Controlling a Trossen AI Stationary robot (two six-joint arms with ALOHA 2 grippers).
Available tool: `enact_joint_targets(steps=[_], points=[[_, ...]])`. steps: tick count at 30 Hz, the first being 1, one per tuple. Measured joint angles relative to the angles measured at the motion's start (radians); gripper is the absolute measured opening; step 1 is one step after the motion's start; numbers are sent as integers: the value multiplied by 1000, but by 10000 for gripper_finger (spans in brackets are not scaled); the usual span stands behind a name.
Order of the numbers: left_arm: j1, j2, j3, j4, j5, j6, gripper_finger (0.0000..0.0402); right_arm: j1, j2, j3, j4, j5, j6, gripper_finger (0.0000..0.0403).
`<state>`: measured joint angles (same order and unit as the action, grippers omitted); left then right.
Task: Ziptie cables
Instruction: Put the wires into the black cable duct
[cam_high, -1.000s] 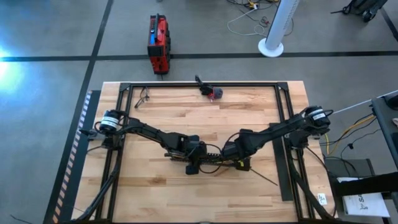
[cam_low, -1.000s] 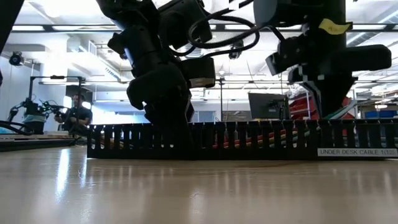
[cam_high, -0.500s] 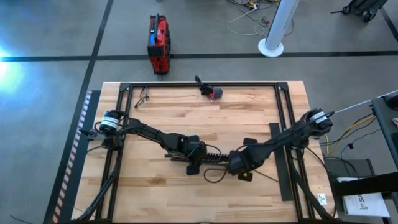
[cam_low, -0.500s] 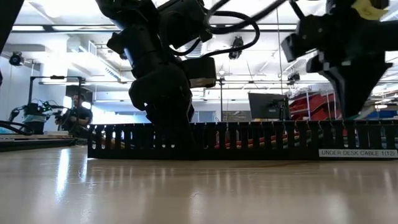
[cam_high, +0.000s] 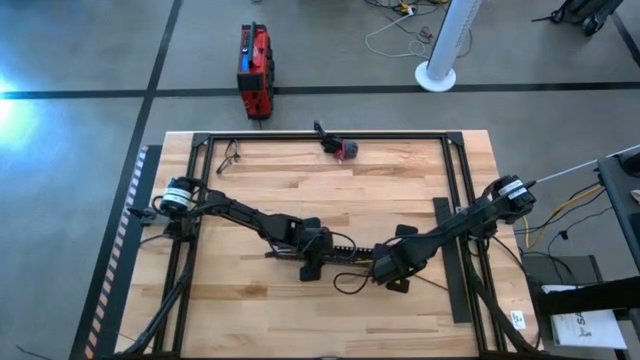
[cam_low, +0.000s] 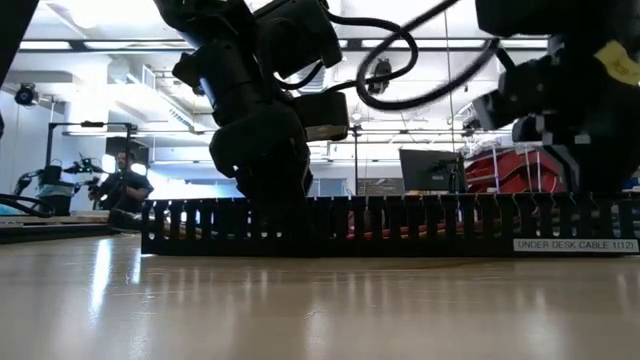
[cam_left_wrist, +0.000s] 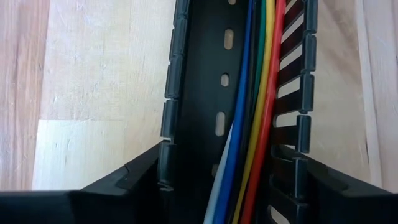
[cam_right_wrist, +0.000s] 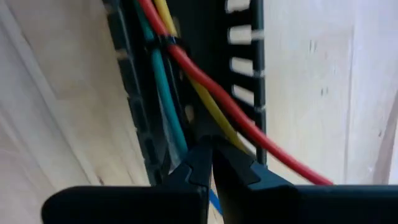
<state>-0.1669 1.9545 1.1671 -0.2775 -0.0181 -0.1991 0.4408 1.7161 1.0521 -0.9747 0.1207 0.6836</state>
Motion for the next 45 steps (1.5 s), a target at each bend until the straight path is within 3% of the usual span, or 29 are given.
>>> enact_joint_targets(steps=[9,16,20,26,31,45], points=[[0,0,0,1,0,6,231,0,-7,114,-150,-13,-20,0],[0,0,0,4,0,6,240,-11,-7,162,-229,161,-51,0],[0,0,0,6,0,6,232,-57,-7,147,-225,178,-55,0],[0,0,0,8,1,5,228,-129,-6,86,-138,137,-123,0],[0,0,0,8,0,-1,240,-158,-6,38,-70,23,-156,0],[1,0,0,11,-1,-2,240,-76,-65,68,-64,2,-57,0]])
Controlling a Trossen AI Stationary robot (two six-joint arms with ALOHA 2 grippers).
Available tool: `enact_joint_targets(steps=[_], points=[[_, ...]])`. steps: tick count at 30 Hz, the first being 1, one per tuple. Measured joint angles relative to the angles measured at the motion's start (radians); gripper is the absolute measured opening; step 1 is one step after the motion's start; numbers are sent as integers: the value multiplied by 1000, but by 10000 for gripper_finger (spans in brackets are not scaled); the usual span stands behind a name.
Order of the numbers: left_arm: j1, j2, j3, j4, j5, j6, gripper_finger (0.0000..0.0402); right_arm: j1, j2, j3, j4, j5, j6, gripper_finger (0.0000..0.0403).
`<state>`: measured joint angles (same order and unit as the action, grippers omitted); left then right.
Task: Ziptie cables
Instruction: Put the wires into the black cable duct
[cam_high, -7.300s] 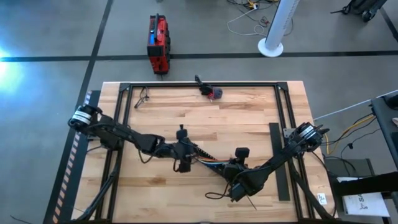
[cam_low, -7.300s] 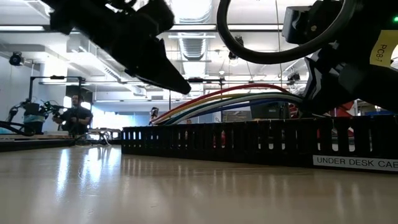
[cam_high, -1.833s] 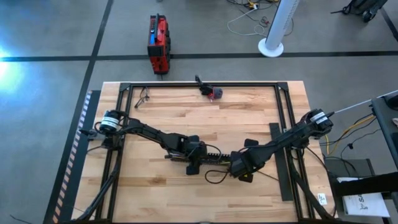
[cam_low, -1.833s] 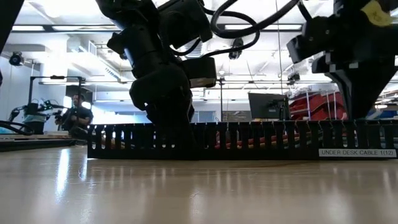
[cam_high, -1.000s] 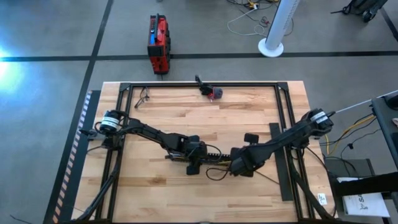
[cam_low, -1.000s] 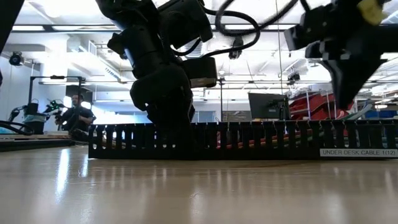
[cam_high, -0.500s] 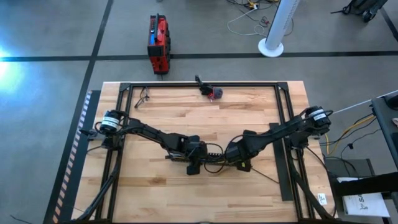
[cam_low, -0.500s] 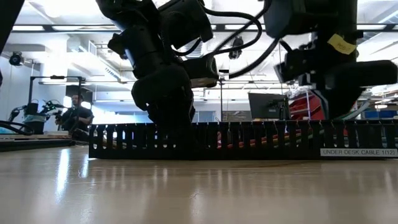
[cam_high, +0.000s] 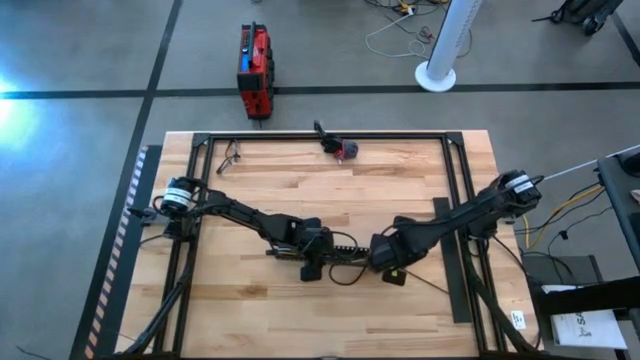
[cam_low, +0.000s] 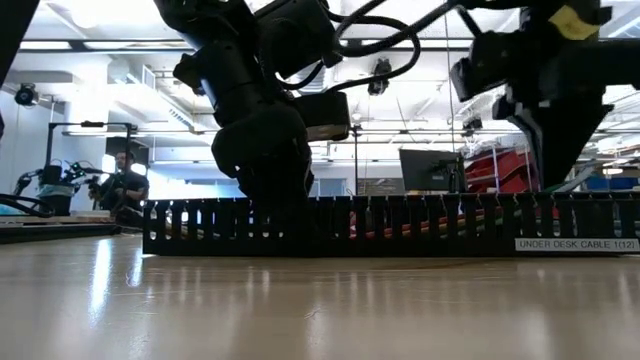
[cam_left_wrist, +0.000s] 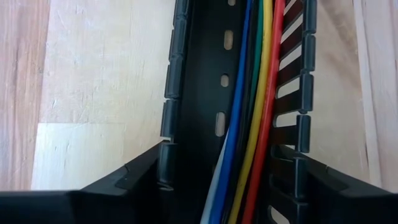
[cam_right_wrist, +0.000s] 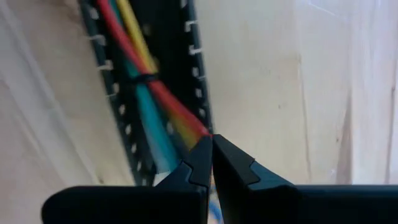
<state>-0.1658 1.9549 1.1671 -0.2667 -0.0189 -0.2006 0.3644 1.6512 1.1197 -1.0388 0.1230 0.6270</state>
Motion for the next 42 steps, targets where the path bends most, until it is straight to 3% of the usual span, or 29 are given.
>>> enact_joint_targets(steps=[13,22,28,36,42], points=[[-1,1,1,9,-1,-17,231,34,4,-67,20,-4,82,0],[-2,1,1,7,-9,-16,241,47,-14,-66,18,-71,87,0],[-2,1,1,7,-18,-18,231,61,-14,-153,58,-73,134,0],[-2,1,1,6,-20,-18,242,77,-22,-228,98,-159,169,0],[-2,1,0,6,-21,-18,236,79,-112,-171,39,-88,160,0]])
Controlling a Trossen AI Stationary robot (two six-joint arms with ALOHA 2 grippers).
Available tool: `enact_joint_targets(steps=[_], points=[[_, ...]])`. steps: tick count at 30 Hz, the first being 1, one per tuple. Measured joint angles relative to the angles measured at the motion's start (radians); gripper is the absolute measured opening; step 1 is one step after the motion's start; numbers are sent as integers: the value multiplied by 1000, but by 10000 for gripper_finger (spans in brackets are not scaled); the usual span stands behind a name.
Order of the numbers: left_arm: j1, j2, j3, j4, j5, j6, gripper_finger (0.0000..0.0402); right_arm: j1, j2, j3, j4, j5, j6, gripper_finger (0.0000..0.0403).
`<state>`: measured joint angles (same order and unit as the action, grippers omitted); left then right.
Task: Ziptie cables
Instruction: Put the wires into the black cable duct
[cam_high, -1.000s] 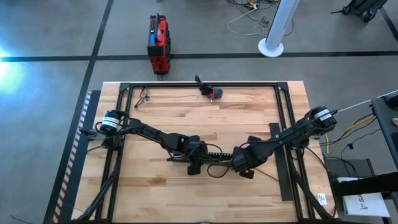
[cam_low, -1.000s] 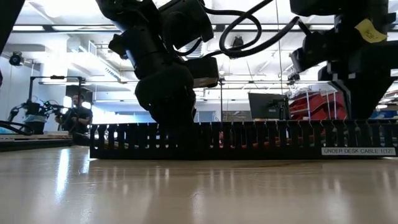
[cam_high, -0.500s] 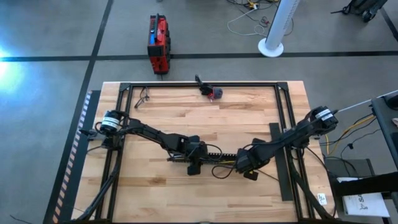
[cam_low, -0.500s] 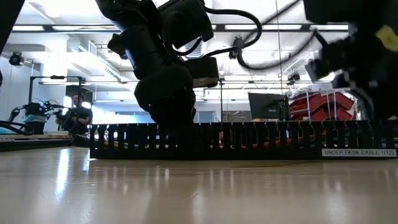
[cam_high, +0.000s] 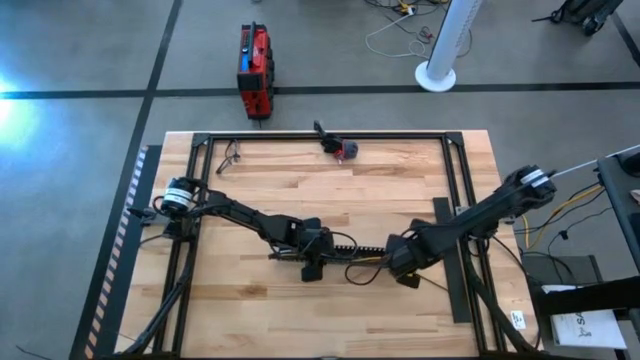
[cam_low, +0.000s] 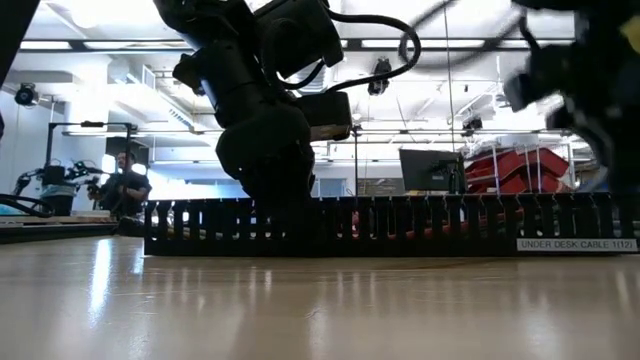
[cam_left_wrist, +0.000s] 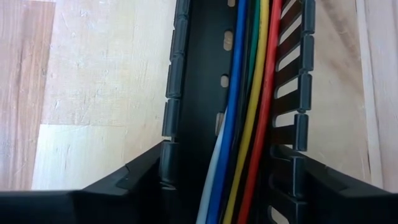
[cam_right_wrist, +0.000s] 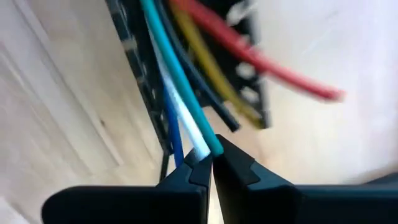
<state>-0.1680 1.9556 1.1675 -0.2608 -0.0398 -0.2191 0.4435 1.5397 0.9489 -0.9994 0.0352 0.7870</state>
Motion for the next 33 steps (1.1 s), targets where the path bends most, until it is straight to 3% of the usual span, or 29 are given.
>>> enact_joint_targets(steps=[7,11,15,23,33], points=[[0,0,0,3,-1,-2,235,-6,-141,40,-84,266,22,0],[0,0,-1,8,-2,-2,242,-27,-158,33,-83,333,5,0],[0,0,-1,13,-3,-2,241,-56,-121,12,-51,327,-30,0],[0,0,-1,14,-2,-1,232,-82,8,22,-19,194,-125,0],[1,1,-1,20,-3,4,237,-62,26,103,-12,116,-145,0]])
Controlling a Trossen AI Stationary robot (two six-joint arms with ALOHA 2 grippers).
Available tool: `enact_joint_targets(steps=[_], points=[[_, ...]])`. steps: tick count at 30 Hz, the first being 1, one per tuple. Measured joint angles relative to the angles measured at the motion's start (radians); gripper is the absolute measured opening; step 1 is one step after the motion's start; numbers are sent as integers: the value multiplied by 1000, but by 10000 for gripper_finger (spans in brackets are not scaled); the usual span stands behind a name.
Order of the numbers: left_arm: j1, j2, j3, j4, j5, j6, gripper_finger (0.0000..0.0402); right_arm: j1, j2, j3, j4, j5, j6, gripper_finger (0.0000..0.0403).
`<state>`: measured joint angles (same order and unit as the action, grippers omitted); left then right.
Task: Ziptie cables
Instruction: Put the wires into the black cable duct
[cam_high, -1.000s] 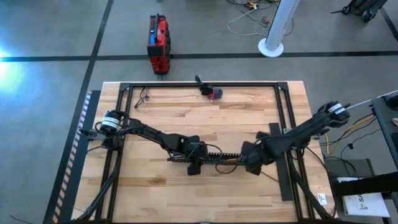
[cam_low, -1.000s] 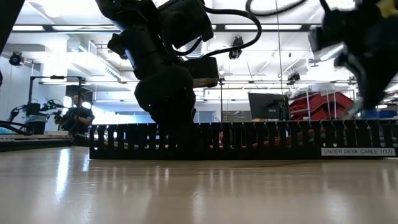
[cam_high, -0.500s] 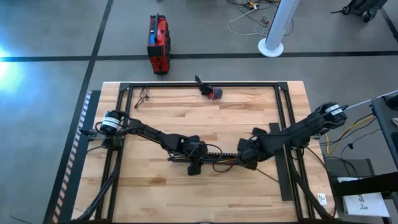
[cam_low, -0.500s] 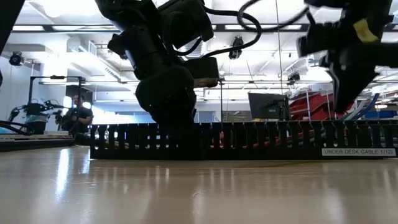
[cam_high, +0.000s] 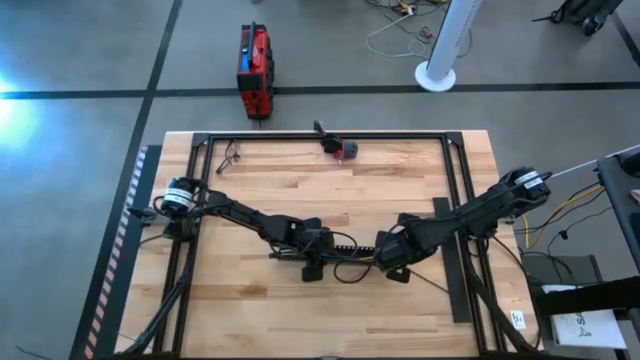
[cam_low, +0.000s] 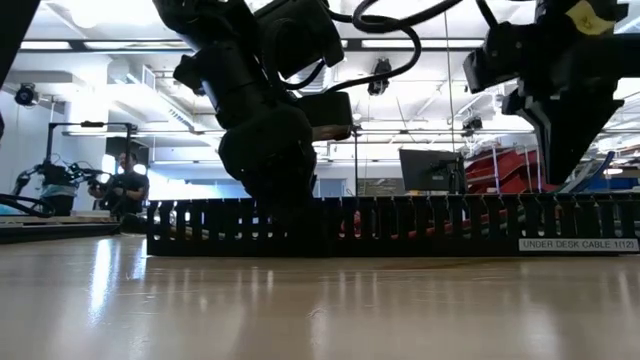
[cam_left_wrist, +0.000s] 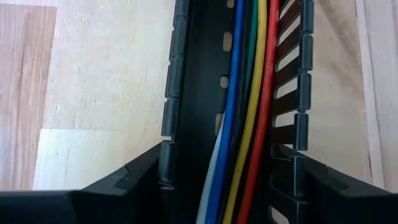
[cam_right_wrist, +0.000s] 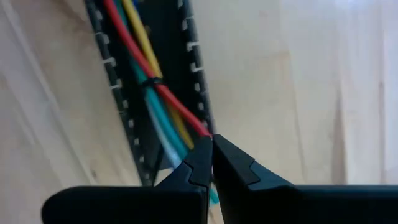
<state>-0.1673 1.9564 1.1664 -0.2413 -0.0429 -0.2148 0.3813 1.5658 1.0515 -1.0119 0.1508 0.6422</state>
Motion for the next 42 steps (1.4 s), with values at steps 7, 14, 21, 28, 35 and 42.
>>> enact_joint_targets(steps=[7,14,21,28,35,42], points=[[0,-5,0,7,0,14,233,0,1,-30,0,1,0,0],[-1,-6,0,8,-27,31,243,0,1,2,-65,25,-50,0],[-1,-7,0,9,-46,33,235,-2,1,10,-100,130,-51,0],[0,-8,0,10,-49,25,239,-1,35,-5,-74,82,-52,0],[0,-8,0,9,-50,23,233,5,39,2,-45,28,-65,0],[0,-8,0,10,-52,18,239,7,39,-9,5,-25,-60,0]])
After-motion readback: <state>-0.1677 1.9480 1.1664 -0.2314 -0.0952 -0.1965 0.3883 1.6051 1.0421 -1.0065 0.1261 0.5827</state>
